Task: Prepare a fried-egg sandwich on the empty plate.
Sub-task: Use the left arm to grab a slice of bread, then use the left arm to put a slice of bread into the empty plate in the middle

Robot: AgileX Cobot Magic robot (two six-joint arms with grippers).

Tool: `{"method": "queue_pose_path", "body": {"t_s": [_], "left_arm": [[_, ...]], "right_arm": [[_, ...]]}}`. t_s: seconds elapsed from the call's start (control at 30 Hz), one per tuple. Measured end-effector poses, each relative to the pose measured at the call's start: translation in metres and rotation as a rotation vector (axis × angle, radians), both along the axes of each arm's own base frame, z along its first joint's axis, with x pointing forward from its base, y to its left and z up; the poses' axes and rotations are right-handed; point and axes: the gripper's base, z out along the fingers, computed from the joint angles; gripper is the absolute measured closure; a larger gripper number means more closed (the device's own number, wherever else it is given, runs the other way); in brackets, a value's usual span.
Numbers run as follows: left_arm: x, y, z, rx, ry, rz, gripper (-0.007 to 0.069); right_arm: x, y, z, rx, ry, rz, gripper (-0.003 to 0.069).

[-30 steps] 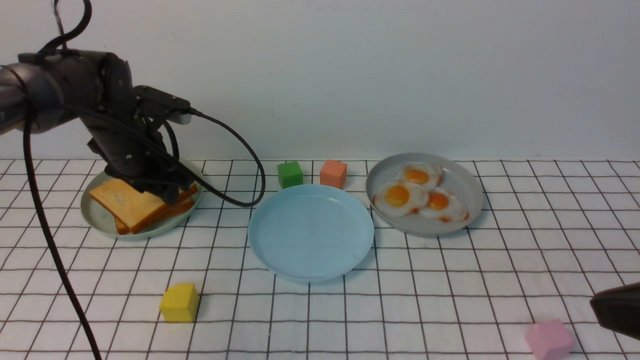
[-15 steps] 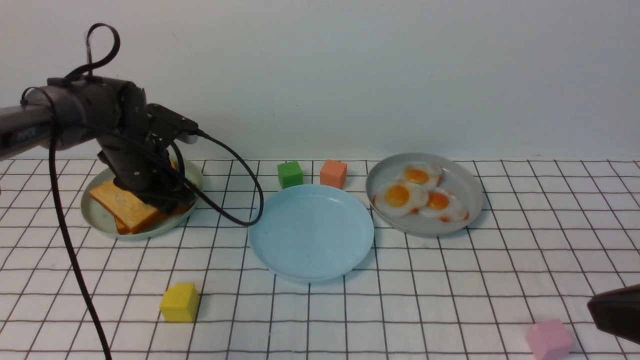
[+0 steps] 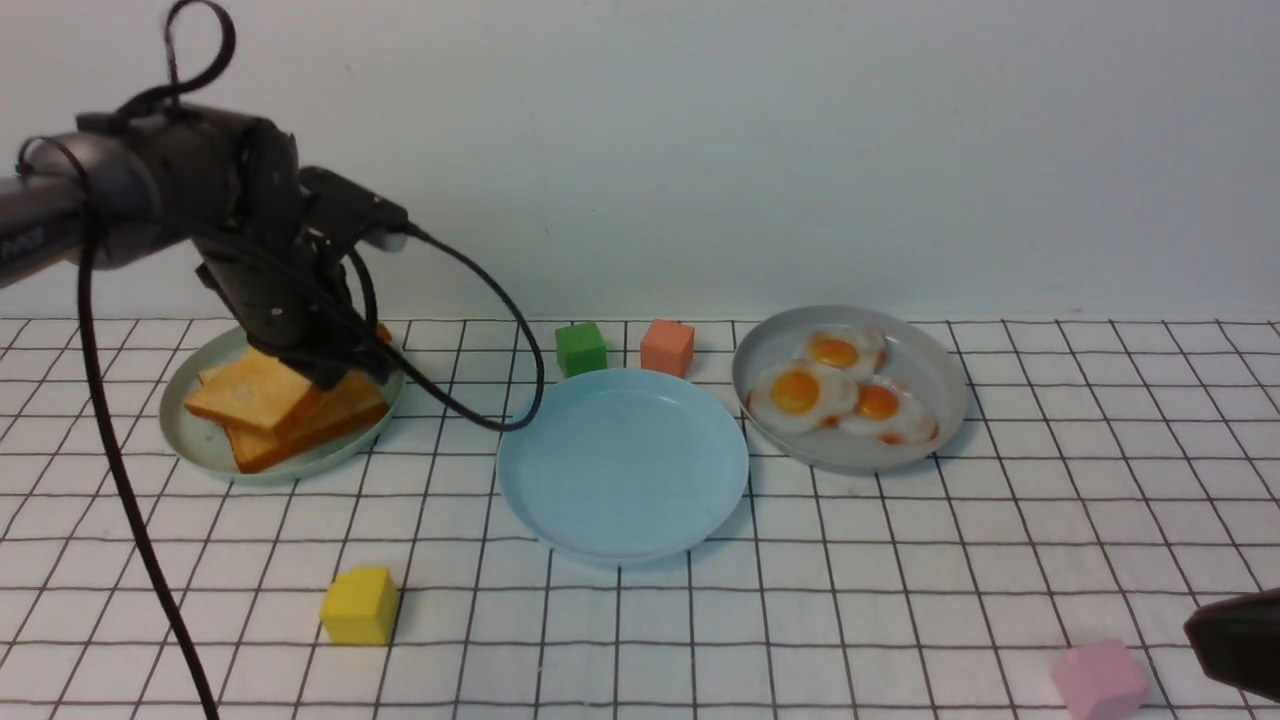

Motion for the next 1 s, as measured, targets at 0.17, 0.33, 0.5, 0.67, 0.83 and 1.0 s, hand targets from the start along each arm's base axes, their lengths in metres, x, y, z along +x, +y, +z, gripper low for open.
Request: {"method": "queue_pose_path", "body": {"t_s": [0.17, 0.33, 0.5, 0.67, 0.83, 1.0], "left_arm": [[-0.022, -0.04, 0.044, -0.049, -0.084, -0.071, 0.0613], [-0.043, -0.113, 0.034, -0.101, -0.04, -0.209, 0.0613], [-0.057, -0.172, 0.0, -0.103, 0.001, -0.297, 0.0613], [-0.057, -0.19, -0.022, -0.093, -0.002, -0.337, 0.0613], [-0.055, -0.193, -0.032, -0.092, 0.005, -0.339, 0.0547], [-0.057, -0.195, -0.034, -0.128, 0.036, -0.32, 0.0318]], "right_arm": [[-0.012, -0.009, 0.008, 0.007, -0.074, -0.007, 0.0644], [-0.026, -0.02, 0.014, 0.027, -0.133, -0.039, 0.0642], [-0.038, -0.031, 0.017, 0.06, -0.148, -0.103, 0.0642], [-0.045, -0.035, 0.017, 0.08, -0.133, -0.131, 0.0642], [-0.048, -0.037, 0.014, 0.075, -0.097, -0.143, 0.0638], [-0.048, -0.037, 0.014, 0.076, -0.093, -0.145, 0.0636]]}}
